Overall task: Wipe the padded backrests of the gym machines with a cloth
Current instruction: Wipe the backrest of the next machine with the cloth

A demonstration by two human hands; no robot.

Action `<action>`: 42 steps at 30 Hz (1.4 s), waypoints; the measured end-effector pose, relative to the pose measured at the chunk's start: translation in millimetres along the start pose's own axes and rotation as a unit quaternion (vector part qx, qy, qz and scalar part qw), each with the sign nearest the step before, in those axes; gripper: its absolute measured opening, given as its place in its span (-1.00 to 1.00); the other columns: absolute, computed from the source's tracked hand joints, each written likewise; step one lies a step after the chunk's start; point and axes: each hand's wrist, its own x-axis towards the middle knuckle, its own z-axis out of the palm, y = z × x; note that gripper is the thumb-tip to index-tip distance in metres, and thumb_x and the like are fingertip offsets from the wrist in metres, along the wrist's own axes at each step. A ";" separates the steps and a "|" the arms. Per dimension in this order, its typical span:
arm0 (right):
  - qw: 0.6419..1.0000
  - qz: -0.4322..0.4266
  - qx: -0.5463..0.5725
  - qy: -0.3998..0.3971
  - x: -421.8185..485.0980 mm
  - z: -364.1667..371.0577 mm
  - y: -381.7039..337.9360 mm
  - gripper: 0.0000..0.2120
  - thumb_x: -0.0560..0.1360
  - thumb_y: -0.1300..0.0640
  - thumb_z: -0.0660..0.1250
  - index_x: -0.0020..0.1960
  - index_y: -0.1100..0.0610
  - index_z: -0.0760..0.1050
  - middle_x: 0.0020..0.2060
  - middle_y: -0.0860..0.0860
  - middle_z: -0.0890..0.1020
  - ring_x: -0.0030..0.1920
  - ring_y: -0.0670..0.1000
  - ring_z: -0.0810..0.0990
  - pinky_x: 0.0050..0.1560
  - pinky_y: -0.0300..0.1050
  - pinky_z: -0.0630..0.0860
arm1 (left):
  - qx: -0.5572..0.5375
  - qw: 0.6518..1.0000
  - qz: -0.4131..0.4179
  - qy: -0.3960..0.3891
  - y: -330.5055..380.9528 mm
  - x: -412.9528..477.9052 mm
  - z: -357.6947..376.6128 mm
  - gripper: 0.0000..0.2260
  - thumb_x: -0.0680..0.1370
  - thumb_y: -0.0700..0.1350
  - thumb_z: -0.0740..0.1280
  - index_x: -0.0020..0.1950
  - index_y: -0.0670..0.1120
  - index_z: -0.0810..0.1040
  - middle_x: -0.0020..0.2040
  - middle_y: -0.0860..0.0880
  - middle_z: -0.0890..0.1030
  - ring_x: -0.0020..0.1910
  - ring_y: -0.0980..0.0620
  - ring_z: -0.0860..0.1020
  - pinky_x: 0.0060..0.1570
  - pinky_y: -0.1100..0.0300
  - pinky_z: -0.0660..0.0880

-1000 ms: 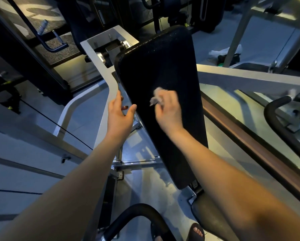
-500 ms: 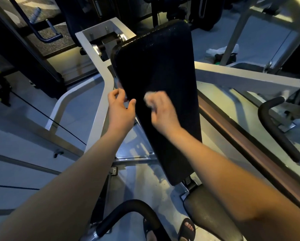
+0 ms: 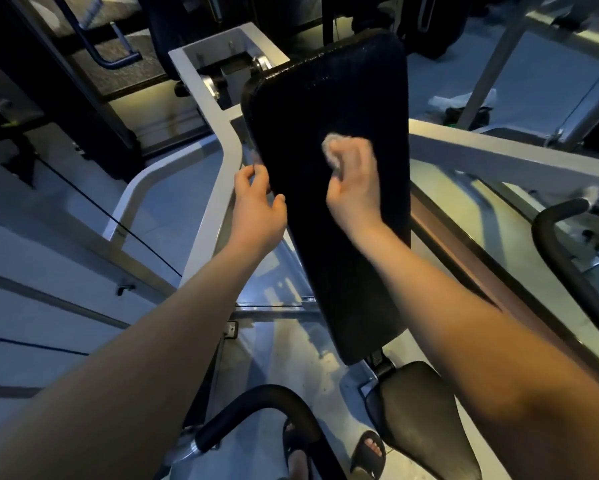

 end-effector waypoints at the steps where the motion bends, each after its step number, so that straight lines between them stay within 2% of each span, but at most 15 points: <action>1: 0.998 -0.042 -0.008 -0.055 -20.1 6.2 -4.1 -0.61 0.36 0.42 0.22 0.15 0.25 0.53 0.06 0.20 0.52 0.04 0.21 0.52 0.12 0.07 0.51 | 0.000 1.000 -0.001 -0.006 -1.2 -0.5 -0.1 -0.73 0.61 -0.26 0.29 0.30 -0.14 0.40 0.37 -0.05 0.27 0.21 0.01 0.47 0.29 0.23 0.39; 4: 0.963 -0.125 -0.042 -0.237 -85.6 6.3 9.0 -0.65 0.42 0.41 0.28 0.19 0.21 0.52 0.06 0.15 0.47 -0.05 0.16 0.45 -0.12 0.12 0.51 | -0.011 1.000 -0.004 -0.016 -2.1 -3.3 -1.6 -0.69 0.59 -0.27 0.28 0.31 -0.10 0.37 0.36 -0.03 0.28 0.11 0.01 0.46 0.30 0.02 0.47; 6: 0.949 -0.107 -0.054 -0.292 -109.8 -6.6 24.0 -0.67 0.45 0.39 0.34 0.19 0.19 0.49 0.07 0.12 0.42 -0.05 0.13 0.45 -0.17 0.13 0.54 | -0.032 0.999 -0.002 -0.023 -1.1 -8.5 -4.3 -0.63 0.60 -0.25 0.29 0.38 -0.03 0.36 0.36 0.04 0.29 0.04 0.08 0.47 0.19 0.04 0.54; 9: 0.961 -0.027 -0.063 -0.266 -102.3 -24.2 35.1 -0.55 0.42 0.39 0.37 0.26 0.11 0.46 0.10 0.10 0.39 0.00 0.14 0.50 -0.08 0.11 0.60 | -0.063 0.997 -0.016 -0.034 -3.0 -22.6 -4.6 -0.36 0.63 -0.24 0.27 0.64 0.06 0.10 0.44 0.09 0.26 0.09 0.17 0.50 -0.02 0.25 0.55; 11: 0.978 0.008 -0.041 -0.206 -76.7 -31.6 33.8 -0.51 0.42 0.41 0.33 0.29 0.07 0.45 0.12 0.12 0.39 0.04 0.16 0.51 0.06 0.06 0.58 | -0.072 0.996 -0.042 -0.026 -7.9 -34.4 -0.9 -0.33 0.64 -0.25 0.24 0.67 0.04 0.00 0.42 0.10 0.24 0.14 0.18 0.47 -0.02 0.25 0.56; 15: 0.997 0.029 0.006 -0.065 -10.4 -31.5 12.3 -0.59 0.49 0.37 0.26 0.30 0.14 0.46 0.17 0.17 0.43 0.11 0.08 0.52 0.18 -0.23 0.43 | -0.059 0.994 -0.096 -0.002 -21.9 -58.4 8.5 -0.50 0.64 -0.30 0.20 0.59 -0.13 0.27 0.27 0.02 0.30 0.12 0.11 0.44 0.06 0.51 0.40; 18: 0.999 0.009 0.013 -0.035 4.0 -14.8 -5.0 -0.64 0.49 0.36 0.25 0.27 0.19 0.48 0.19 0.17 0.46 0.17 0.09 0.53 0.20 -0.15 0.49 | -0.037 0.995 -0.096 0.010 -32.7 -74.4 9.7 -0.61 0.63 -0.31 0.21 0.46 -0.15 0.44 0.30 -0.09 0.41 0.10 0.07 0.49 -0.03 0.61 0.32; 21: 0.996 0.007 0.009 -0.090 -41.9 0.6 -6.3 -0.67 0.44 0.39 0.25 0.19 0.23 0.48 0.13 0.18 0.48 0.13 0.17 0.52 0.19 0.00 0.51 | -0.038 0.992 -0.122 0.014 -36.4 -88.4 4.6 -0.65 0.62 -0.29 0.22 0.39 -0.11 0.50 0.23 -0.06 0.54 0.12 0.05 0.55 0.04 0.38 0.44; 24: 0.970 0.015 0.022 -0.240 -107.4 0.7 3.6 -0.65 0.41 0.41 0.26 0.17 0.22 0.48 0.10 0.17 0.45 0.04 0.22 0.52 0.09 0.17 0.53 | -0.064 0.986 -0.152 0.011 -41.1 -103.9 -1.1 -0.72 0.63 -0.25 0.23 0.30 -0.02 0.52 0.05 0.06 0.62 -0.13 0.12 0.57 -0.23 0.42 0.50; 27: 0.927 0.070 0.028 -0.366 -142.3 -12.8 7.3 -0.68 0.53 0.35 0.31 0.26 0.16 0.48 0.13 0.12 0.43 0.03 0.17 0.55 0.12 0.08 0.53 | -0.060 0.985 -0.164 0.006 -42.7 -119.8 -5.2 -0.84 0.65 -0.17 0.27 0.18 0.05 0.51 -0.01 0.07 0.64 -0.19 0.09 0.57 -0.24 0.29 0.51; 30: 0.913 0.122 0.056 -0.385 -151.5 -33.7 -7.8 -0.68 0.58 0.26 0.30 0.31 0.05 0.49 0.10 0.05 0.47 0.04 0.07 0.55 0.19 0.00 0.51 | -0.069 0.983 -0.168 -0.010 -42.0 -135.8 -7.9 -0.86 0.63 -0.20 0.27 0.10 0.03 0.52 -0.04 -0.09 0.65 -0.16 -0.13 0.61 -0.14 0.05 0.58; 33: 0.897 0.170 0.110 -0.394 -149.2 -58.0 -33.7 -0.76 0.61 0.13 0.30 0.25 -0.08 0.45 -0.02 -0.04 0.59 -0.09 -0.03 0.62 0.00 0.03 0.60 | -0.095 0.981 -0.168 -0.032 -41.7 -150.4 -14.5 -0.83 0.61 -0.21 0.29 0.04 0.08 0.51 -0.07 -0.11 0.66 -0.07 -0.23 0.63 0.01 -0.18 0.61; 38: 0.907 0.188 0.113 -0.358 -141.9 -77.7 -80.9 -0.87 0.60 0.02 0.36 0.01 0.06 0.47 -0.19 0.02 0.61 -0.20 -0.05 0.55 -0.15 -0.04 0.48 | -0.154 0.976 -0.129 -0.078 -52.6 -163.8 -33.5 -0.82 0.61 -0.16 0.36 0.13 0.11 0.50 0.03 0.06 0.64 -0.02 0.06 0.62 0.07 0.01 0.62; 40: 0.902 0.190 0.137 -0.363 -138.7 -77.2 -103.9 -0.86 0.60 0.03 0.36 -0.02 0.11 0.53 -0.20 0.05 0.59 -0.21 -0.07 0.52 -0.14 -0.05 0.45 | -0.183 0.970 -0.122 -0.108 -57.5 -170.9 -46.7 -0.77 0.59 -0.14 0.38 0.18 0.13 0.49 0.09 0.09 0.62 0.05 0.11 0.60 0.06 0.20 0.53; 42: 0.896 0.179 0.131 -0.386 -138.0 -72.4 -126.8 -0.83 0.62 0.02 0.33 -0.03 0.11 0.58 -0.13 0.02 0.58 -0.14 -0.10 0.53 -0.08 -0.13 0.42 | -0.189 0.967 -0.106 -0.136 -65.0 -177.9 -60.5 -0.70 0.57 -0.11 0.40 0.26 0.14 0.49 0.15 0.14 0.60 0.13 0.18 0.57 0.12 0.24 0.48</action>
